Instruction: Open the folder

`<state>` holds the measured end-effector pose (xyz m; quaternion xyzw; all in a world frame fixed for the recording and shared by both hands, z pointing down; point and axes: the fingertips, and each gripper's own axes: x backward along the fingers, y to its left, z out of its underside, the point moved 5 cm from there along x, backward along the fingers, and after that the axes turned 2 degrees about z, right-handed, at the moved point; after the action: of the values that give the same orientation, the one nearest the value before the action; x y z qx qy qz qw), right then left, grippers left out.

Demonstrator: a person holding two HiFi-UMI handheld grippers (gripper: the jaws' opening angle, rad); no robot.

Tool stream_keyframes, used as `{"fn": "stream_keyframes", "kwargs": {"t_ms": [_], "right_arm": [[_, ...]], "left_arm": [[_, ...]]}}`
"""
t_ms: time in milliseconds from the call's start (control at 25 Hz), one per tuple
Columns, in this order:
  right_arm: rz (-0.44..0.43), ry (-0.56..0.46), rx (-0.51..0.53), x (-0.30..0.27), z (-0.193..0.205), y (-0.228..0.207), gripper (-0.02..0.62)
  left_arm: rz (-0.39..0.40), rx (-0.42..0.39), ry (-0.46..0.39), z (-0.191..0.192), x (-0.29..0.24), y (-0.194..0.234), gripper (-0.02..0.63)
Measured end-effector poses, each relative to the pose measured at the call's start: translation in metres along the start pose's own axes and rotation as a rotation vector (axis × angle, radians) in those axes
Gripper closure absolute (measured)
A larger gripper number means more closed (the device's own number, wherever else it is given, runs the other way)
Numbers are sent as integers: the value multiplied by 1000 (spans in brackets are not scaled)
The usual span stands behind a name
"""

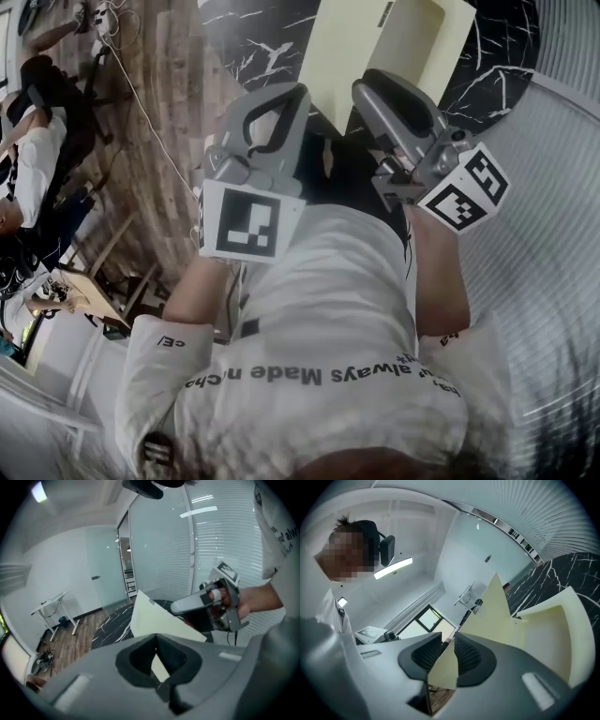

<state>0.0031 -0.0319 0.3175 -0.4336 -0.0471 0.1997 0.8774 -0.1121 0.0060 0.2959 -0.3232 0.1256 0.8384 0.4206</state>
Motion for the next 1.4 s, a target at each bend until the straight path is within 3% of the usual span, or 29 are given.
{"fn": "stream_keyframes", "kwargs": {"t_ms": [600, 720, 1160, 1400], "right_arm": [[-101, 96, 29, -89, 3, 22, 523], [-118, 104, -2, -101, 7, 22, 525], [-114, 162, 66, -146, 20, 27, 505], [-104, 170, 80, -159, 25, 34, 497]], "left_arm": [[22, 54, -45, -15, 48, 19, 603], [3, 41, -17, -9, 47, 23, 603], [-77, -27, 138, 27, 39, 45, 603], [-111, -22, 192, 49, 42, 66, 603]]}}
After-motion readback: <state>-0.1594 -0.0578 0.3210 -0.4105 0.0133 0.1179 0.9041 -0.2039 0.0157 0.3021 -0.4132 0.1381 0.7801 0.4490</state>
